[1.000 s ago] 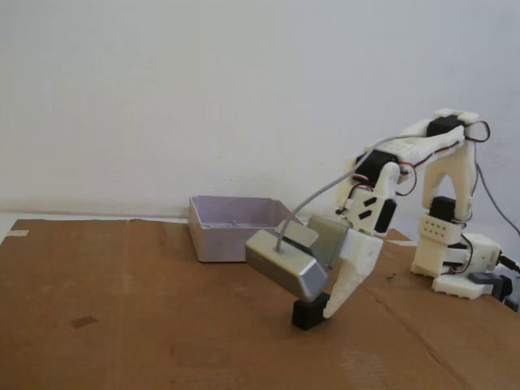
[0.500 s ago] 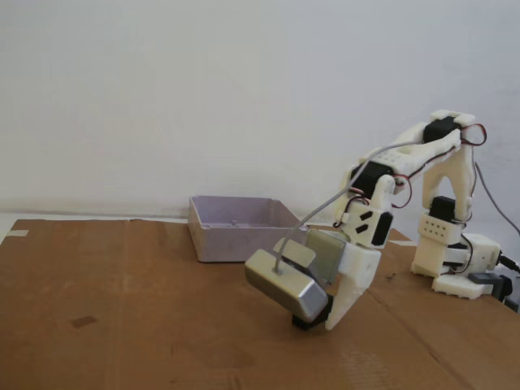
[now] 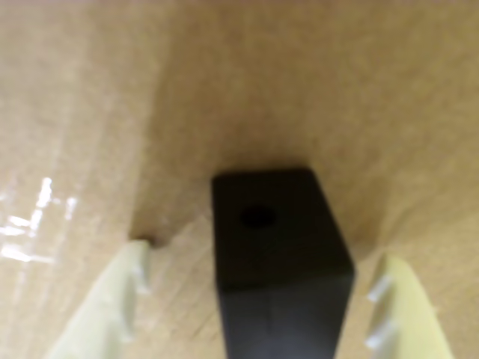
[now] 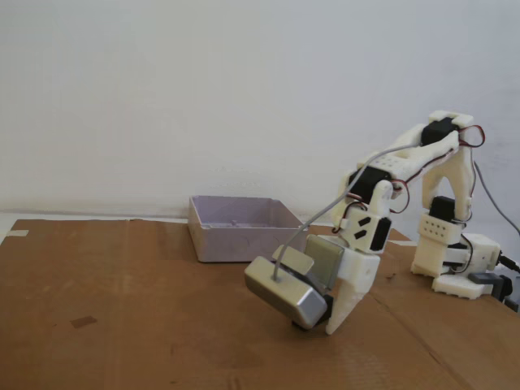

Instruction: Grasp a block and put it in the box.

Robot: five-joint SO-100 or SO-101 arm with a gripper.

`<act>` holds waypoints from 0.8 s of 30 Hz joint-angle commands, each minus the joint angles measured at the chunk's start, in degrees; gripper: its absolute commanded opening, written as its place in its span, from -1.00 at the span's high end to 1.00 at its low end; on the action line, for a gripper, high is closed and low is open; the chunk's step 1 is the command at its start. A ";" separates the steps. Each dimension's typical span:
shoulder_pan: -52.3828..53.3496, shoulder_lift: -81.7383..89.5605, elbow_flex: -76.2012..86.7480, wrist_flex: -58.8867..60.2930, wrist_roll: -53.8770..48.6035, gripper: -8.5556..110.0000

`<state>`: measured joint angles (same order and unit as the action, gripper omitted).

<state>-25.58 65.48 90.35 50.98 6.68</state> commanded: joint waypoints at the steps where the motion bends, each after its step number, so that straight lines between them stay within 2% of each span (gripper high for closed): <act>1: 1.58 1.14 -1.93 -1.85 -0.35 0.26; 24: 3.16 0.88 -1.32 -1.85 -0.35 0.27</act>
<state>-23.82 65.21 90.26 50.45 6.94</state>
